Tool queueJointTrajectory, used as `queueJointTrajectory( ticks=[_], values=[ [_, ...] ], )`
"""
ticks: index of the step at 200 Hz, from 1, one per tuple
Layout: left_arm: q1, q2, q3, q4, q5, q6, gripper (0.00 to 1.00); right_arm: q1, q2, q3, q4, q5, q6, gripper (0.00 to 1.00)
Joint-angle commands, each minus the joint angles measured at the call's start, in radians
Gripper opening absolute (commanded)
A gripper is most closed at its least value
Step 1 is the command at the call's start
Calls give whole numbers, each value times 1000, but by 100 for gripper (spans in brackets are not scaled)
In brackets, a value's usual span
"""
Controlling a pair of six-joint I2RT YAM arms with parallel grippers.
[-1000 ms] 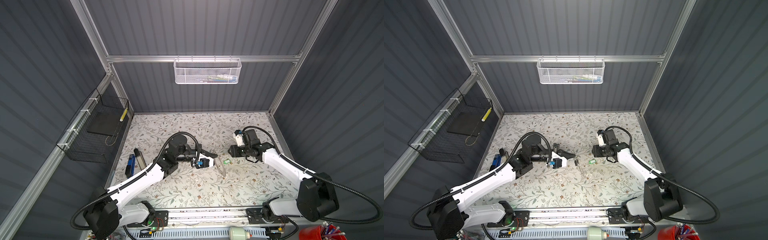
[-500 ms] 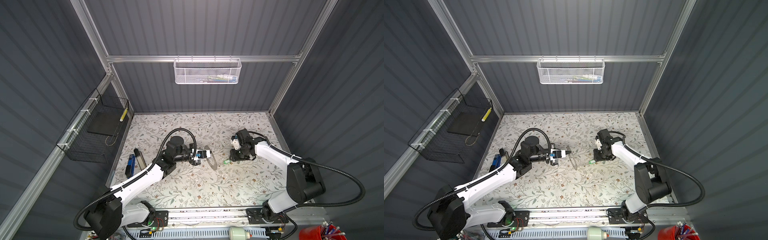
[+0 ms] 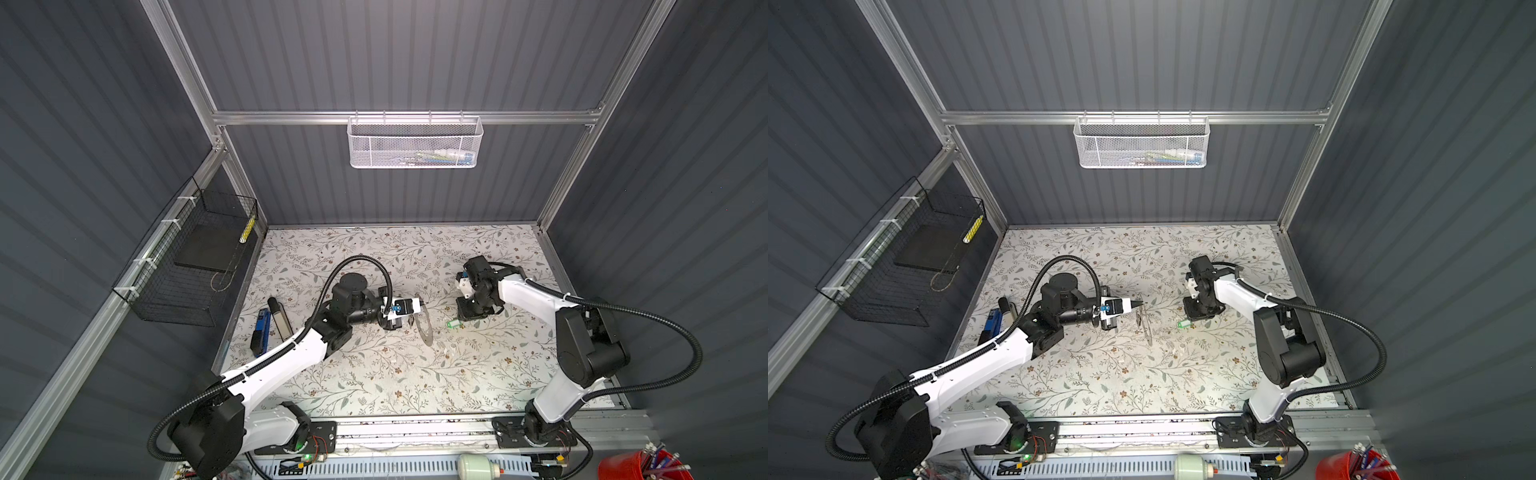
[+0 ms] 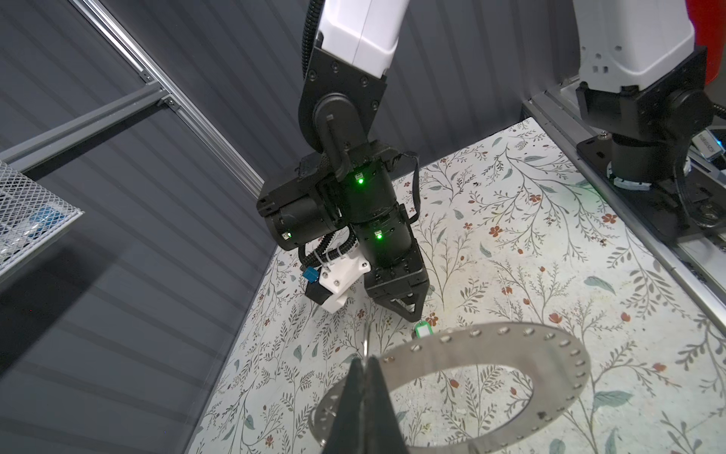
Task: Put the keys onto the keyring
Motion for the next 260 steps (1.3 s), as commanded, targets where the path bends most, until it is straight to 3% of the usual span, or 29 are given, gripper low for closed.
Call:
queueJointTrajectory(
  ticks=[1, 97, 147, 178, 260],
  values=[
    [8, 4, -6, 34, -3, -20, 0, 7, 29, 34, -13, -3, -22, 30],
    [9, 7, -2, 21, -6, -20, 0, 16, 106, 75, -35, -2, -51, 20],
    [10, 7, -4, 19, -7, -19, 0, 25, 119, 100, -64, 12, -83, 7],
    [10, 3, -4, 19, -8, -20, 0, 33, 113, 124, -119, 33, -107, 0],
    [10, -21, -14, 13, -3, -29, 0, 51, 198, 279, -430, 7, -249, 0]
  ],
)
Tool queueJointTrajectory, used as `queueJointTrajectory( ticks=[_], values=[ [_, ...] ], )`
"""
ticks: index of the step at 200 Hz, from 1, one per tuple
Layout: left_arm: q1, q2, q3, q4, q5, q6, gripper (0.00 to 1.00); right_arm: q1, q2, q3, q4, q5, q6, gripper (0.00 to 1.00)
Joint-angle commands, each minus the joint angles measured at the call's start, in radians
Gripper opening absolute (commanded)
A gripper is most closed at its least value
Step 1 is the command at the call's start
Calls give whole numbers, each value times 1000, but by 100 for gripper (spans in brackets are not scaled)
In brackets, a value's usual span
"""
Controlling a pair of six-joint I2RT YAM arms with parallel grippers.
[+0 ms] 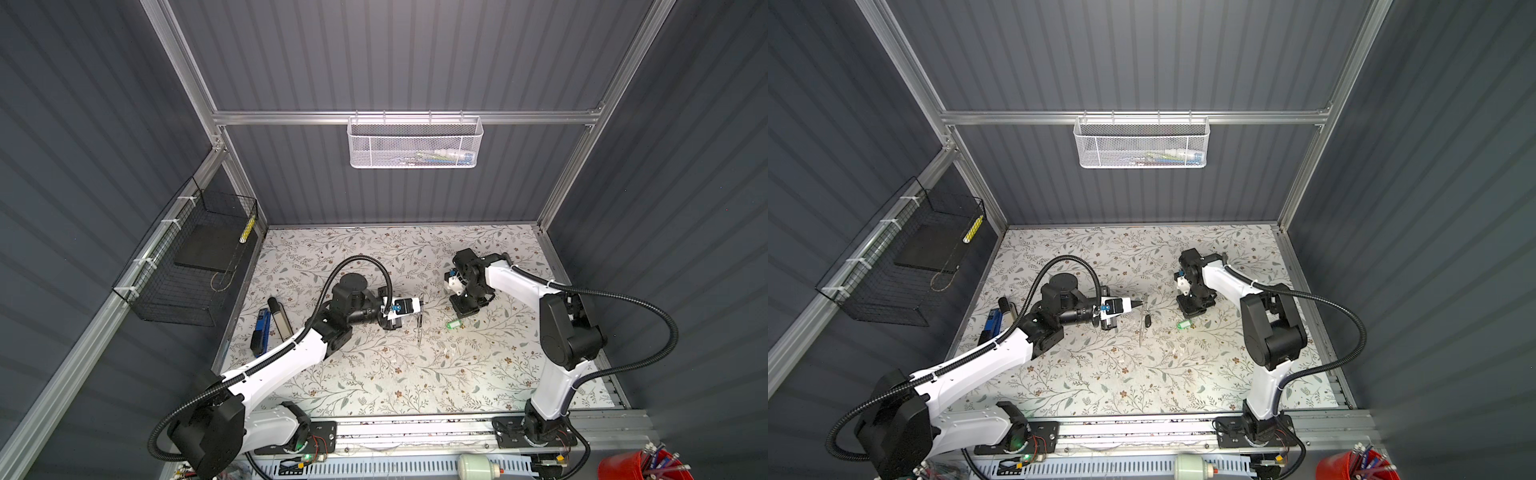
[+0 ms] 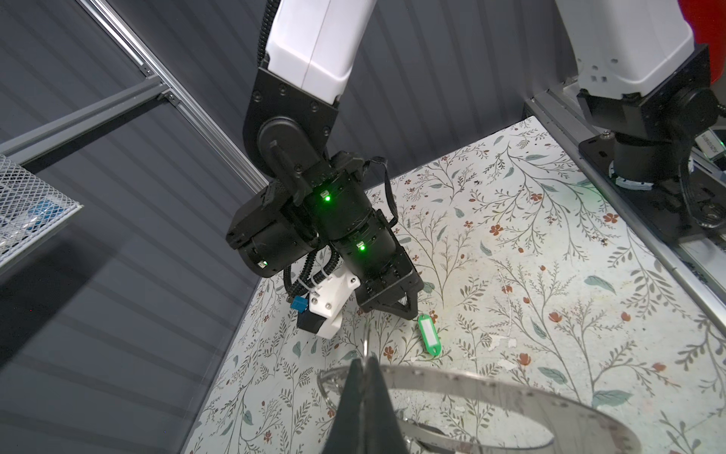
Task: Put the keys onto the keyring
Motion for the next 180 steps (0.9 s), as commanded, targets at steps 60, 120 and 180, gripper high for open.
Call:
queueJointTrajectory(
  ticks=[60, 120, 180],
  values=[
    [5, -36, -20, 9, 12, -34, 0, 27, 134, 138, -237, 13, -109, 0],
    [5, -41, -27, 8, 13, -46, 0, 32, 178, 172, -217, 14, -119, 0],
    [5, -49, -30, 9, 7, -53, 0, 17, 126, 160, -118, -25, -74, 23]
  ],
)
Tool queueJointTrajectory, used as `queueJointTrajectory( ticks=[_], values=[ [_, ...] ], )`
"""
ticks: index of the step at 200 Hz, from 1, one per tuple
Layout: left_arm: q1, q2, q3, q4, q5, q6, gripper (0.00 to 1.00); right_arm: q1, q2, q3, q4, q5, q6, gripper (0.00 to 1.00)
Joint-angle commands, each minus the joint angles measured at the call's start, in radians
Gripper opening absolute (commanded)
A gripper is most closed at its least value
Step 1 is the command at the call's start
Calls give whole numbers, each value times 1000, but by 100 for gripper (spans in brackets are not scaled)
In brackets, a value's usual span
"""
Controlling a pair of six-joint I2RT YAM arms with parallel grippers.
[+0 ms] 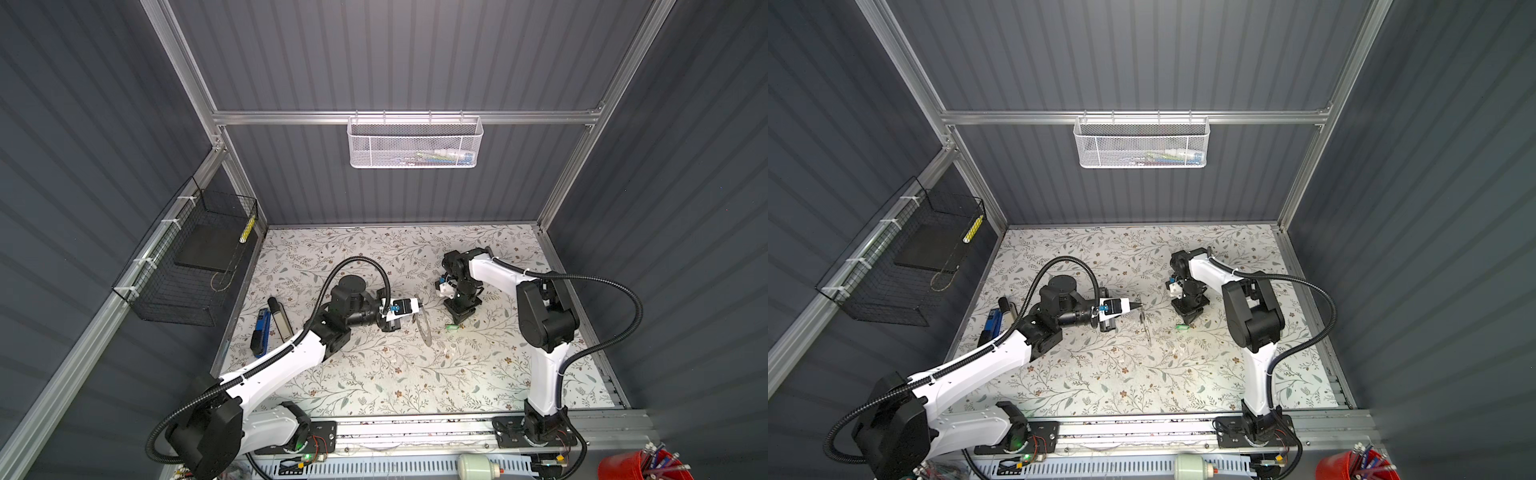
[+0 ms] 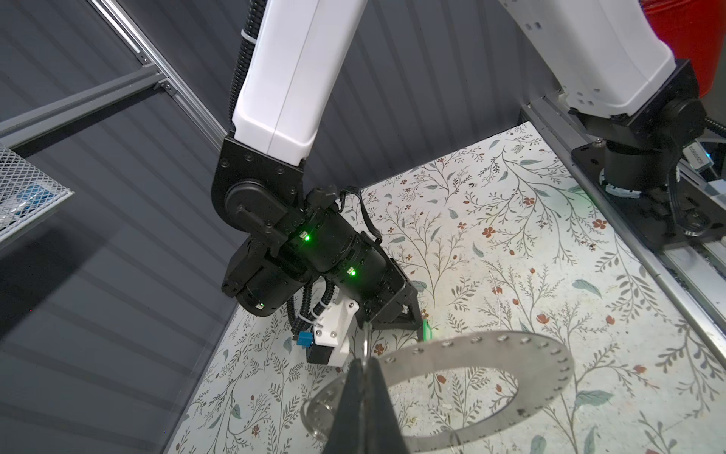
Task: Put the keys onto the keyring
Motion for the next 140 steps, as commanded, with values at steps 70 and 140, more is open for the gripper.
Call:
queueJointTrajectory(
  ticks=[70, 140],
  values=[
    [5, -26, -12, 27, 17, -19, 0, -32, -275, -221, 236, -27, 227, 34],
    [5, -14, -13, 47, 35, -20, 0, 10, -419, -504, 496, -13, 391, 36]
  ],
)
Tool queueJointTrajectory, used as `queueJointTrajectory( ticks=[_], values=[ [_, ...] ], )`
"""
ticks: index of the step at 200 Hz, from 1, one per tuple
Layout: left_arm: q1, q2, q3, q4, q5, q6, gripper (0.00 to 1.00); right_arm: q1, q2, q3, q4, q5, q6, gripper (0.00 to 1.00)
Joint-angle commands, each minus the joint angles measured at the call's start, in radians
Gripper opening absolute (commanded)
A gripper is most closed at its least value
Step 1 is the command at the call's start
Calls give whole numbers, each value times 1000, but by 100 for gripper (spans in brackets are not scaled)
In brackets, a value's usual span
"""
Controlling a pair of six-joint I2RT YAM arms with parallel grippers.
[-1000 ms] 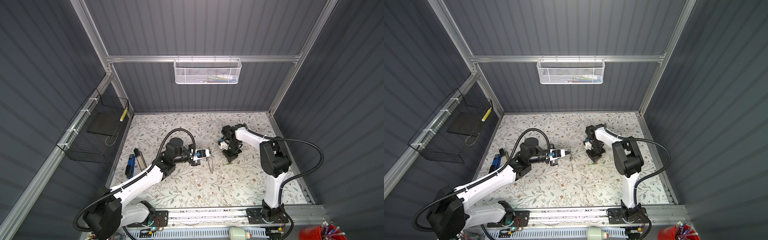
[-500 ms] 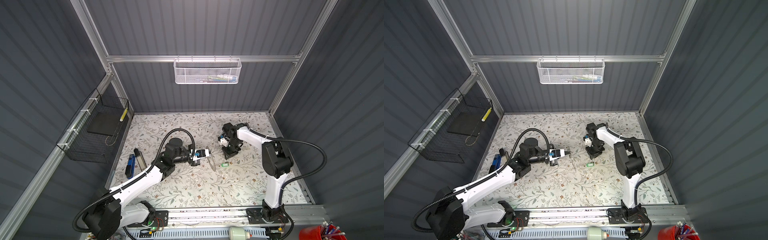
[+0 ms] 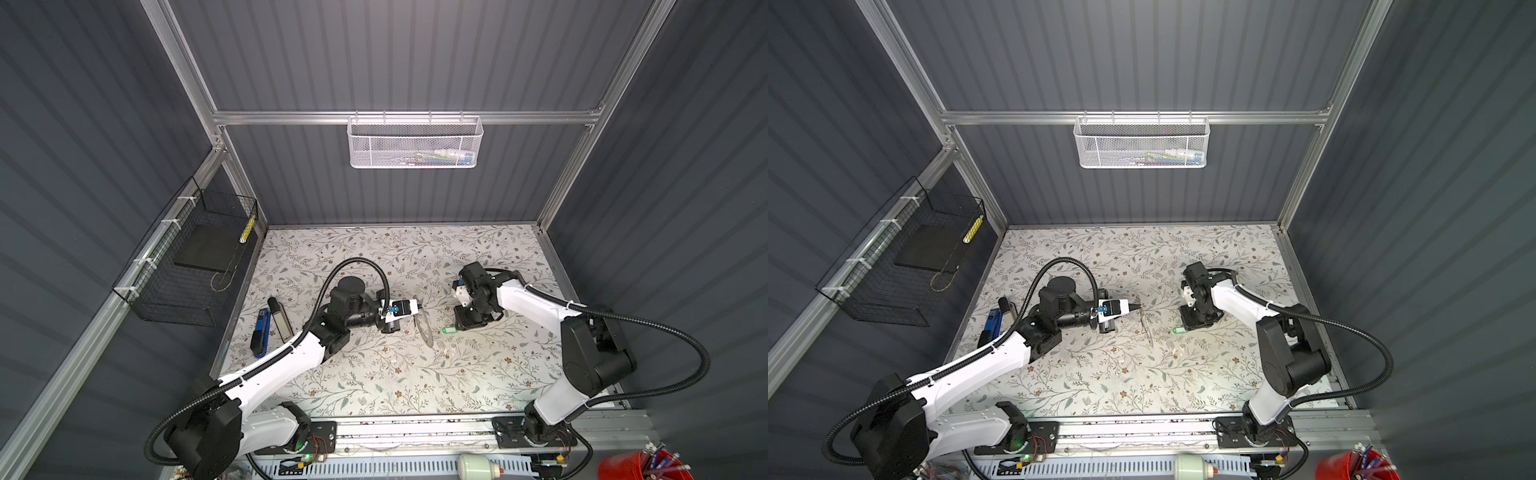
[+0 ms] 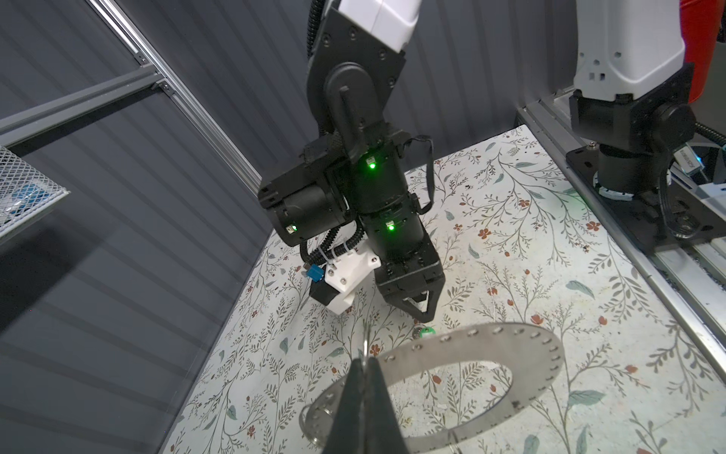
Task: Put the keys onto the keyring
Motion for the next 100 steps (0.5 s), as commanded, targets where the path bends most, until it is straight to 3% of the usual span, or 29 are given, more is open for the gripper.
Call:
queueJointTrajectory(
  ticks=[1, 100],
  values=[
    [5, -6, -2, 39, 26, -14, 0, 9, -12, -43, 115, 8, 74, 36],
    [5, -19, -6, 27, 22, -9, 0, 20, 22, -64, 152, 47, 125, 28]
  ],
)
